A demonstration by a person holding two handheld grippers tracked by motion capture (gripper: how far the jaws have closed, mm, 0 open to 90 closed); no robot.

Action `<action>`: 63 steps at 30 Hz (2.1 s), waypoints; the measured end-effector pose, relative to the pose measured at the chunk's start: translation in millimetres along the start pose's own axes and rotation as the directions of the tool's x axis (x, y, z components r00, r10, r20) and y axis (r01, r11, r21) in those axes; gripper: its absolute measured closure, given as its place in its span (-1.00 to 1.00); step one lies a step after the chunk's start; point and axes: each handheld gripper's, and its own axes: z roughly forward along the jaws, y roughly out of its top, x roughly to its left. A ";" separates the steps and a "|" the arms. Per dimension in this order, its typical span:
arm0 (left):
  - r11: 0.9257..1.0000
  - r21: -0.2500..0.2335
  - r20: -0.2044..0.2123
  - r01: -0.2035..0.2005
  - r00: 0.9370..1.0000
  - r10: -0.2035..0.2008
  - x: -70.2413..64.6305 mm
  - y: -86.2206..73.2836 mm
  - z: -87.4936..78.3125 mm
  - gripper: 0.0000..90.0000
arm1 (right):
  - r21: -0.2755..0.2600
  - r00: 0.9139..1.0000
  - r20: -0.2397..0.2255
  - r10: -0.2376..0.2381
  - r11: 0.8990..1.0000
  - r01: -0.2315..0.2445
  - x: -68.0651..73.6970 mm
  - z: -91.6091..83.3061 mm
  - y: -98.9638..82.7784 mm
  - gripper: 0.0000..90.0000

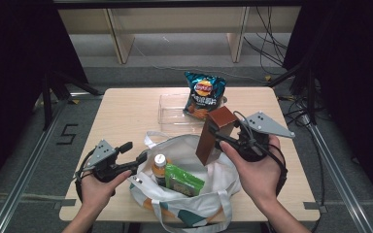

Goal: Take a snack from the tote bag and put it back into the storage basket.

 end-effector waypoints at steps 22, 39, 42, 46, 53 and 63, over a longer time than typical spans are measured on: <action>1.000 -0.002 -0.001 0.001 1.000 -0.001 -0.1 -0.1 -0.1 -0.34 | -0.032 1.000 0.030 -0.006 0.999 0.007 -9.1 -1.9 14.1 -0.13; 1.000 0.004 -0.001 0.001 1.000 -0.001 0.3 -0.6 0.2 -0.34 | -0.045 0.998 0.058 0.007 0.999 -0.005 -14.8 -1.5 20.0 -0.13; 1.000 0.002 -0.001 0.003 1.000 -0.003 0.4 -0.5 0.1 -0.34 | -0.047 0.998 0.061 0.005 0.999 -0.002 -15.8 -1.8 20.4 -0.13; 1.000 0.002 0.000 0.001 1.000 -0.001 0.2 -0.4 0.0 -0.34 | -0.052 0.998 0.067 0.001 0.999 0.002 -17.6 -1.7 22.0 -0.13; 1.000 0.001 0.000 0.000 1.000 0.000 0.1 -0.3 0.2 -0.33 | -0.067 0.997 0.082 -0.004 0.998 0.009 -22.7 -1.4 26.0 -0.13; 1.000 0.003 -0.001 0.000 1.000 0.000 0.2 -0.6 0.3 -0.34 | -0.070 0.995 0.097 -0.007 0.997 0.013 -27.6 -1.4 30.5 -0.13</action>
